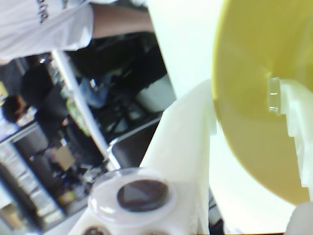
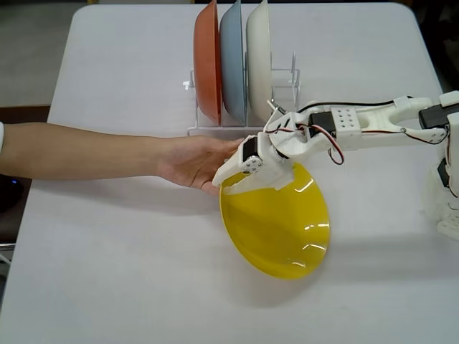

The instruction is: Can you put the plate away?

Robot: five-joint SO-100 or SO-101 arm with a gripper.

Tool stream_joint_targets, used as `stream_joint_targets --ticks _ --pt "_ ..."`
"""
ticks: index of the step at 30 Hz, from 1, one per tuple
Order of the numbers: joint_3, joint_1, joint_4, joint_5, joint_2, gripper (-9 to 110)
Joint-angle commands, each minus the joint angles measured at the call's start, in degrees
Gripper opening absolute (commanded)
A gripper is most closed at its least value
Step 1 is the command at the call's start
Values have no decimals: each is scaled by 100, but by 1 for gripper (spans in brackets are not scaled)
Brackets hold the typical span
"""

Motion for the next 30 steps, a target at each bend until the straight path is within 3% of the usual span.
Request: stream_joint_targets --ticks 1,16,30 --pt "-501 9 202 -352 888 0" --pt "-35 -738 888 -747 3779 0" --pt "483 -299 879 -2101 5695 0"
